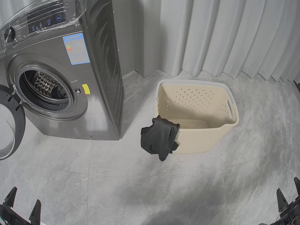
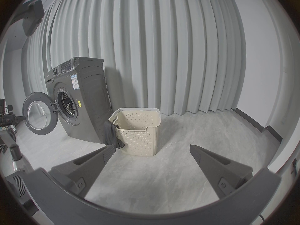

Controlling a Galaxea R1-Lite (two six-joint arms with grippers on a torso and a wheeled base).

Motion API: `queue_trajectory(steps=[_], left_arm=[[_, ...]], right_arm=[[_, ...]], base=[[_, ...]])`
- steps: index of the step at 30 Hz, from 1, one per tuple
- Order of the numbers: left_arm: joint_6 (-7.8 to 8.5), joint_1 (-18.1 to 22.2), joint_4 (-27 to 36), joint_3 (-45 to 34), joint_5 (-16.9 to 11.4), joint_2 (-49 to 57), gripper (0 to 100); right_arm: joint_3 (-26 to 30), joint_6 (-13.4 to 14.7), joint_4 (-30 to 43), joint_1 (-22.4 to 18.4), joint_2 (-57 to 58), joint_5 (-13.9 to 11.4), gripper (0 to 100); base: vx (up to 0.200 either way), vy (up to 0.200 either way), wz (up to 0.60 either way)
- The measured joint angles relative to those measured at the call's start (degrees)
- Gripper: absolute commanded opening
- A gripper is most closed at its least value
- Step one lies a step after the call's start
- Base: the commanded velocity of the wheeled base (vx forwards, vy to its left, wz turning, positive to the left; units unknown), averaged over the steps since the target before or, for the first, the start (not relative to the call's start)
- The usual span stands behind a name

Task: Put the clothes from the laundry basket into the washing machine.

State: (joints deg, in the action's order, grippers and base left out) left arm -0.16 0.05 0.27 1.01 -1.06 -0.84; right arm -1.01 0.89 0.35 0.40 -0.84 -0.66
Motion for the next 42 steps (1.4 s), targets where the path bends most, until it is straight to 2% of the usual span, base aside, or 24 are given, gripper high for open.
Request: queue_trajectory(steps=[15,21,30,42], left_arm=[[-0.11,0.0,0.0,0.0,0.0,0.0,100],[-0.11,0.0,0.0,0.0,0.0,0.0,100],[0.13,0.0,0.0,0.0,-0.1,-0.1,100],[0.06,0.0,0.0,0.0,-0.1,-0.1,100]], right_arm=[[0.0,0.0,0.0,0.0,0.0,0.0,100],[0.0,0.0,0.0,0.1,0.0,0.0,100],[0.0,0.0,0.0,0.0,0.0,0.0,100],[0.0,0.0,0.0,0.0,-0.1,-0.1,100]], base=[[0.000,0.000,0.00],[0.000,-0.200,0.00],[0.000,0.000,0.00],[0.000,0.200,0.00]])
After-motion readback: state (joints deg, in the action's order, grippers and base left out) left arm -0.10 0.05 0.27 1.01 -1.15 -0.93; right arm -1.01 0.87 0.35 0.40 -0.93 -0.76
